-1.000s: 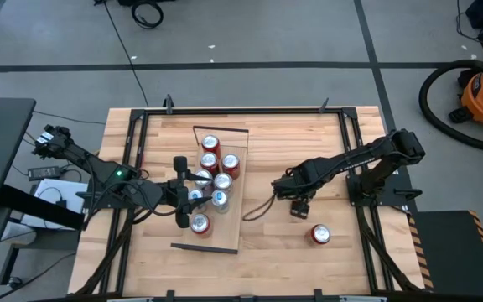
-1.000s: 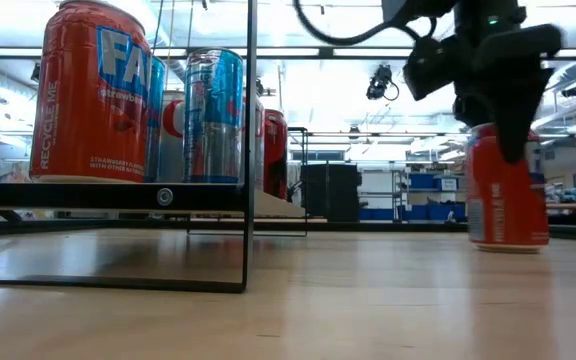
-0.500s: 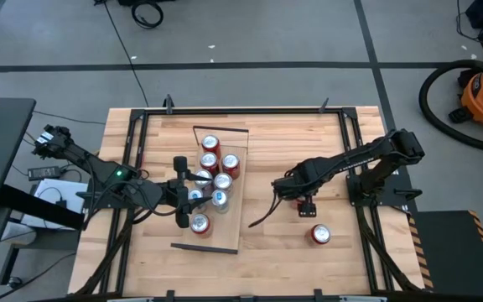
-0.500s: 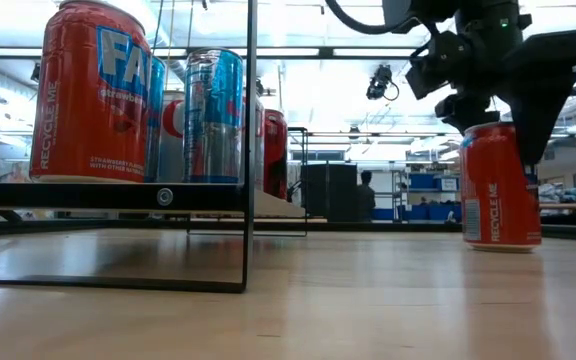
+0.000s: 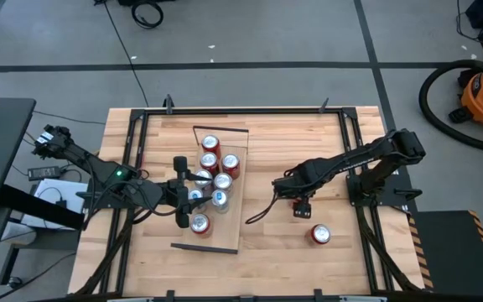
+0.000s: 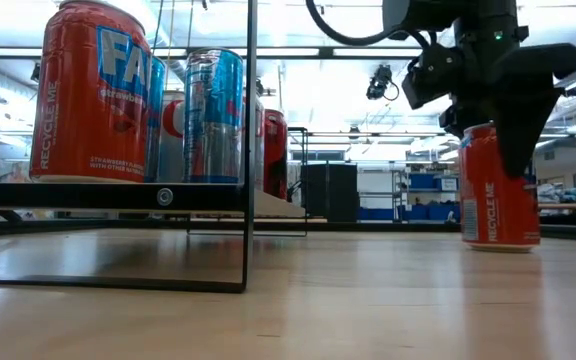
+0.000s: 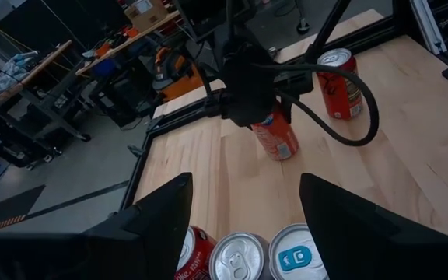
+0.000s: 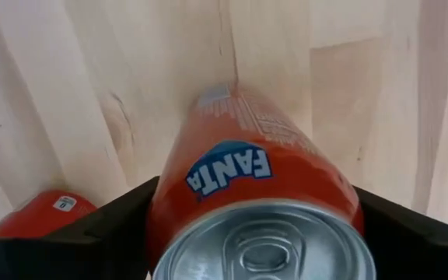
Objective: Place canned beverage on shelf
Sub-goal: Put the red soda can on the shelf aligned with the red soda can
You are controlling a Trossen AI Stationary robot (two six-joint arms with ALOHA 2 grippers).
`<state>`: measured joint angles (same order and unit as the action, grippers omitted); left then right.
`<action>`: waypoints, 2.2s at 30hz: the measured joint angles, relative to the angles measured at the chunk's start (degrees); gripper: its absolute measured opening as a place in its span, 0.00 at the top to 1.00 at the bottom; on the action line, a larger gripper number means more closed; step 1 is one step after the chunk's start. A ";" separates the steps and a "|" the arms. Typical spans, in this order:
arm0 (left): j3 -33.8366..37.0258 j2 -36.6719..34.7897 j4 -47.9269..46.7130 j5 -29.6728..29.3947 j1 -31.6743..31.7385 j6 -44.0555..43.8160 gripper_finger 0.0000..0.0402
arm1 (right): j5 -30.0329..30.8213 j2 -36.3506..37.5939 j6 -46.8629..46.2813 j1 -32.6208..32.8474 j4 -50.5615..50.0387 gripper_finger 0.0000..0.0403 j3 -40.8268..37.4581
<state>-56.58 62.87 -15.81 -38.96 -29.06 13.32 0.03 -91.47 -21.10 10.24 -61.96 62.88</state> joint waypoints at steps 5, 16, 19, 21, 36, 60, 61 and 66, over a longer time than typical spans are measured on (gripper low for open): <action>0.00 0.00 0.02 -0.01 0.00 -0.02 0.38 | -0.79 -0.06 0.52 0.00 0.02 0.23 0.97; 0.00 0.00 0.51 -0.02 0.00 0.63 0.38 | -0.28 -0.39 1.78 1.85 14.39 0.20 7.43; 0.00 0.00 0.57 -0.02 0.00 0.68 0.38 | -0.26 -1.58 2.45 2.42 15.26 0.20 9.83; 0.00 -0.02 0.67 -0.03 0.00 0.84 0.38 | 0.15 -3.76 3.50 3.08 15.62 0.20 12.27; 0.00 -0.02 0.29 -0.04 0.00 0.77 0.38 | 0.64 -24.48 14.43 5.88 1.79 0.20 44.56; 0.00 -0.02 -0.34 -0.85 0.00 0.55 0.38 | 0.20 -32.89 18.33 6.78 3.06 0.20 55.71; 0.00 -0.02 -0.35 -0.85 0.00 0.44 0.38 | 0.20 -32.95 18.33 6.78 2.70 0.20 55.71; 0.00 -0.02 -0.38 -0.85 0.00 0.38 0.38 | 0.21 -33.11 18.13 6.78 1.05 0.20 55.68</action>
<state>-56.58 62.85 -16.19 -39.81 -29.06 13.70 0.24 -124.57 -2.97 17.02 -60.91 118.56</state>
